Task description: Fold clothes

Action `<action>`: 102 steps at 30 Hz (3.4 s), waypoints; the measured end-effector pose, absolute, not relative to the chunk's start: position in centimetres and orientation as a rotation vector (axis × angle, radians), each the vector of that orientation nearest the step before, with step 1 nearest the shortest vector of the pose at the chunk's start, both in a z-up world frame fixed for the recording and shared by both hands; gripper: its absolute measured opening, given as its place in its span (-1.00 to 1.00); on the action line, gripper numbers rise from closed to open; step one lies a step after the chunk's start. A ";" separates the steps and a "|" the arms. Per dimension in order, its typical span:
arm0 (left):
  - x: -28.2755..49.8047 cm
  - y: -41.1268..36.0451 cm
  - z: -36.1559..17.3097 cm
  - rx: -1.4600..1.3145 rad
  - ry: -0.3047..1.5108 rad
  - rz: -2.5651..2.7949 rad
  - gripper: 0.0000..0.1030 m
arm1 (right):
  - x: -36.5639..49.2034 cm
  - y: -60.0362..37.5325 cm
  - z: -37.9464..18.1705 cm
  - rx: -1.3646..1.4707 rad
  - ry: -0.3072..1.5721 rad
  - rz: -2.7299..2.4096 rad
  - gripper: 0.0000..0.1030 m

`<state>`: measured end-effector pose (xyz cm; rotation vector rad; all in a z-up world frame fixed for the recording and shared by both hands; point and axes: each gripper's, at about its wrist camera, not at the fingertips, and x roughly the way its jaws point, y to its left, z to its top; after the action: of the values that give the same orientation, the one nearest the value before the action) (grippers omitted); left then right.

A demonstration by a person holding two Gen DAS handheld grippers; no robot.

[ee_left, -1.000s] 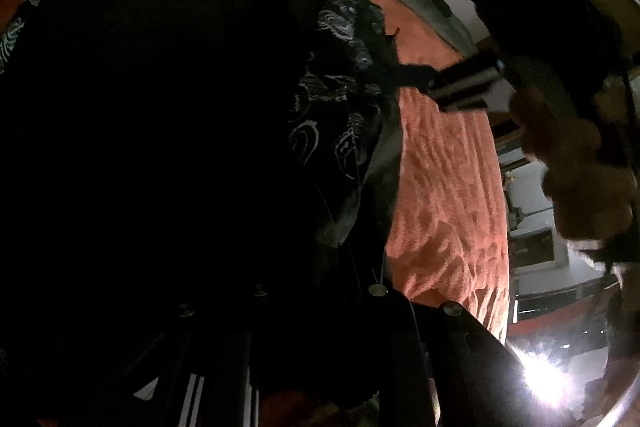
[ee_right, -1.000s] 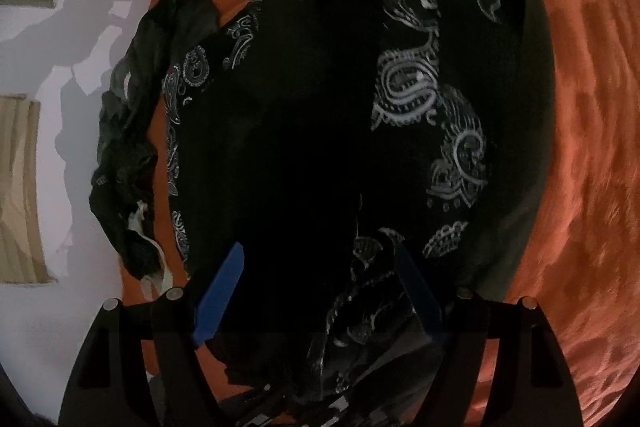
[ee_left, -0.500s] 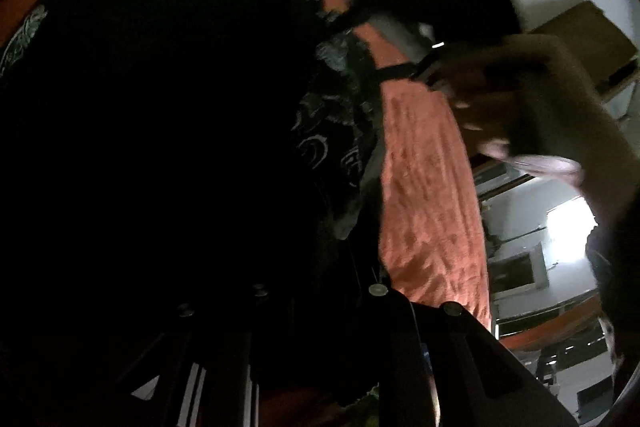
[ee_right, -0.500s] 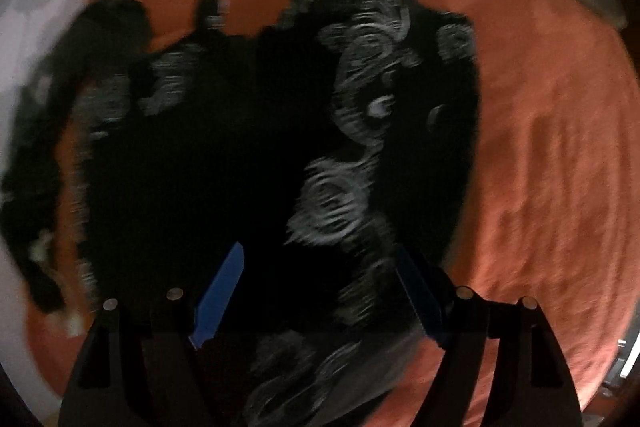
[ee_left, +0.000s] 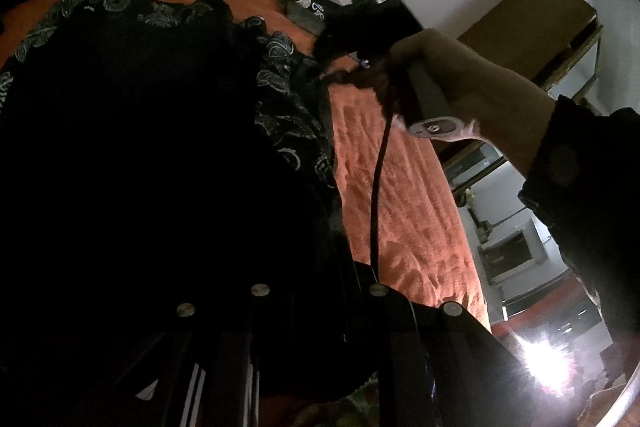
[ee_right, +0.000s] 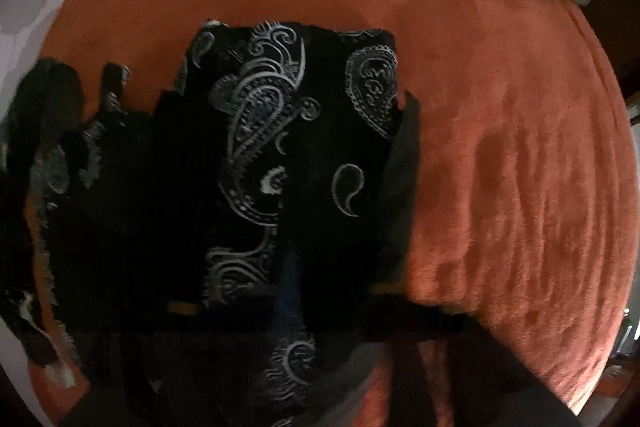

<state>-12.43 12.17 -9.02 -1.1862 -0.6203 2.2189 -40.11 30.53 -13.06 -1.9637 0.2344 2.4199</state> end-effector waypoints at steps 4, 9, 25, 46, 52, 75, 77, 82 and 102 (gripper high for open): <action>-12.4 11.8 -9.0 -1.182 -0.639 2.205 -0.67 | -40.1 30.1 -12.2 -1.953 0.176 2.439 -1.00; -12.5 11.6 -9.1 -1.182 -0.649 2.197 -0.67 | -41.1 30.9 -13.1 -1.949 0.147 2.305 0.33; -13.0 11.6 -9.3 -1.194 -0.685 2.183 -0.67 | -39.7 32.3 -11.1 -1.737 0.353 2.429 -0.97; -8.2 9.8 -3.1 -0.961 -0.512 2.347 -0.70 | -38.9 27.6 -10.4 -2.011 0.319 2.515 -0.83; -7.7 9.8 -3.7 -1.004 -0.462 2.349 -0.70 | -38.7 25.9 -12.2 -2.157 0.166 2.418 0.56; -10.7 1.9 -11.7 -1.270 -1.011 2.190 -0.19 | -38.5 26.8 -12.4 -2.073 0.104 2.407 -0.92; -10.7 1.6 -12.0 -1.275 -1.026 2.195 -0.19 | -38.4 26.8 -12.0 -2.068 0.106 2.421 -0.92; -10.9 2.0 -11.3 -1.284 -0.957 2.237 -0.19 | -38.1 26.8 -10.9 -2.054 0.118 2.451 -0.92; -6.0 -7.0 -10.9 -1.345 -1.135 2.480 -0.18 | -38.5 10.3 -4.1 -2.083 -0.073 2.624 -0.92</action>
<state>-6.03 -7.01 -10.88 -1.3453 -1.1349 2.4797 -38.48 10.33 -4.08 -2.0827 -0.0726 2.6244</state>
